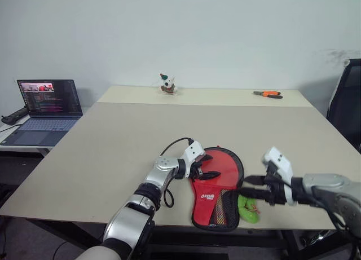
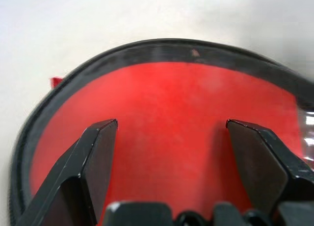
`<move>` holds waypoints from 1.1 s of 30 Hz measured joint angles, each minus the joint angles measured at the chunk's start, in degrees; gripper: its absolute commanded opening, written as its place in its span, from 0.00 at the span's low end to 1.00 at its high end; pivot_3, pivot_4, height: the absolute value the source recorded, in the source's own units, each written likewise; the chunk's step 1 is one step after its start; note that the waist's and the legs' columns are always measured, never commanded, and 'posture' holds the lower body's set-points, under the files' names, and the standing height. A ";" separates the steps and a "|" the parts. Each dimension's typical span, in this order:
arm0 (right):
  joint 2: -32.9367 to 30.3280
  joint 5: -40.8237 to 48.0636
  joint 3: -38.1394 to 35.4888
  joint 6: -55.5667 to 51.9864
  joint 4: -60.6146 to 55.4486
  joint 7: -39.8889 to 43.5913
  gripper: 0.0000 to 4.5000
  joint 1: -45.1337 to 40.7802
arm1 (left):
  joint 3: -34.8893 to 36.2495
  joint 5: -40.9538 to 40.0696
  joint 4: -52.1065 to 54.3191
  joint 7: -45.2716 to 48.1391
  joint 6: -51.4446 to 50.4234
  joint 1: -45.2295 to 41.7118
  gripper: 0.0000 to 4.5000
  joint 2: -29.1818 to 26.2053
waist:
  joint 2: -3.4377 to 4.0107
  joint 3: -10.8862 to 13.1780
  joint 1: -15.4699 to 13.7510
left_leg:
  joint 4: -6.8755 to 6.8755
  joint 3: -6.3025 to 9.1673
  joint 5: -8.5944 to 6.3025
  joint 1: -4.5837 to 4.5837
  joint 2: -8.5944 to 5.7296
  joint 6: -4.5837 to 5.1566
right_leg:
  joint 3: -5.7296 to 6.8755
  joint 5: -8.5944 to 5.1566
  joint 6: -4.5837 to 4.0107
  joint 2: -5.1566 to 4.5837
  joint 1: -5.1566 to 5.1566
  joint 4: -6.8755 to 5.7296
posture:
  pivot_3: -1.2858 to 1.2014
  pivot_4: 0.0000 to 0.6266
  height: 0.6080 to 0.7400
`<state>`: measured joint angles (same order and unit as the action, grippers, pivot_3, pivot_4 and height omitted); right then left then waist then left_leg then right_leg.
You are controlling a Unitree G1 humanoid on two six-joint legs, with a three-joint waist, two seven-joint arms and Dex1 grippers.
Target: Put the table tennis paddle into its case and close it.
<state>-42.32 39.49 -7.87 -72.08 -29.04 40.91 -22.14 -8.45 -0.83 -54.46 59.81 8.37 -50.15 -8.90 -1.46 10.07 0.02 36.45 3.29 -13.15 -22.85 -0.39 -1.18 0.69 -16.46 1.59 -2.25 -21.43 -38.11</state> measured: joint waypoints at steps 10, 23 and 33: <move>11.33 -13.99 4.67 17.12 31.54 -10.79 0.62 -13.69 | 2.04 -9.52 37.76 8.39 -22.12 17.98 0.86 -15.17 | 0.10 0.14 1.81 | -0.13 -0.18 0.01 -0.07 0.05 -0.01 | -0.28 0.05 -0.13 0.01 -0.37 -0.29 | 0.52 0.24 1.00; 21.11 -20.48 8.05 26.84 51.06 -11.61 0.54 -19.51 | 2.11 -15.12 51.14 6.43 -31.45 22.97 0.86 -19.18 | 0.21 0.29 1.67 | 0.01 -0.25 0.02 -0.08 0.06 -0.02 | -0.34 -0.02 -0.25 0.02 -0.63 -0.85 | 0.52 0.24 1.00; 22.79 -23.18 8.94 30.31 56.50 -9.99 0.01 -23.10 | 2.11 -16.44 53.84 5.65 -32.08 24.84 0.86 -21.34 | 0.24 0.31 1.97 | 0.01 -0.34 0.02 -0.04 0.12 -0.02 | -0.43 -0.01 -0.28 0.07 -0.65 -0.88 | 0.52 0.24 1.00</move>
<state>-19.53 16.31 1.07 -41.77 27.45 30.92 -45.24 -6.34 -17.27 -0.62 65.47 -23.71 -25.31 -30.24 -1.22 10.38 1.99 36.47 2.95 -13.13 -22.89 -0.27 -1.20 0.26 -16.47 1.32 -2.18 -22.08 -38.99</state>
